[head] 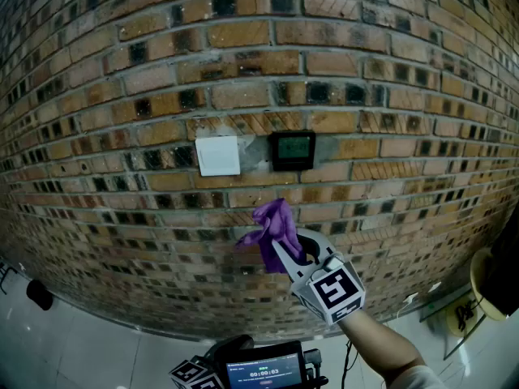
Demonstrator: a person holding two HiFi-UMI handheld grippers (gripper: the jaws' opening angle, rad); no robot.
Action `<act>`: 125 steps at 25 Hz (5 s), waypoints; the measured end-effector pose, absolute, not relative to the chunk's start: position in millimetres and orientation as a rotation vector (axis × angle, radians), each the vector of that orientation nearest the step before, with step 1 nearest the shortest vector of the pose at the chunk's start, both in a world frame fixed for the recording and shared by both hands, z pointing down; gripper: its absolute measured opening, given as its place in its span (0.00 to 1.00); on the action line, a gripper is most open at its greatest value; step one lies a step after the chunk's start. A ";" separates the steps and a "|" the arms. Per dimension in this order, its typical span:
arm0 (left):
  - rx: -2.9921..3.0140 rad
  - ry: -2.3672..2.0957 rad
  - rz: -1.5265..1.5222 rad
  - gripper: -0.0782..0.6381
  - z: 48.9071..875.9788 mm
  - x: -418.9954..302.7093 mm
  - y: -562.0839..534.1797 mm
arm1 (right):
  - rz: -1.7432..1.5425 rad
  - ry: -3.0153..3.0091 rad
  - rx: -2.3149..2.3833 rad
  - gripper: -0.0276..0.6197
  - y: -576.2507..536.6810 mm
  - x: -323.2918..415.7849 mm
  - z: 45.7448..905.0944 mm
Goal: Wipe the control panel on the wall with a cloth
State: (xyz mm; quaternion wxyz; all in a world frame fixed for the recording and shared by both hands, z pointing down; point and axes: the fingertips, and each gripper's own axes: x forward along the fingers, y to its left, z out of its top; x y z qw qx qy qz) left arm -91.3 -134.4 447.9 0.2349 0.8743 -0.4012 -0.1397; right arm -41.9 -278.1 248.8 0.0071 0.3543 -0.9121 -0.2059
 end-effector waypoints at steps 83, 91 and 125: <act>2.496 -0.963 -0.322 0.16 441.9 -51.5 -140.3 | -0.904 -2.475 1.738 0.17 -374.0 113.2 125.8; 2.493 -0.962 -0.326 0.16 442.9 -52.8 -137.1 | -0.969 -2.516 1.698 0.17 -355.8 94.6 112.0; 2.427 -1.110 -0.381 0.16 444.1 -99.9 -124.7 | -0.973 -2.695 1.180 0.17 -363.4 -111.9 135.7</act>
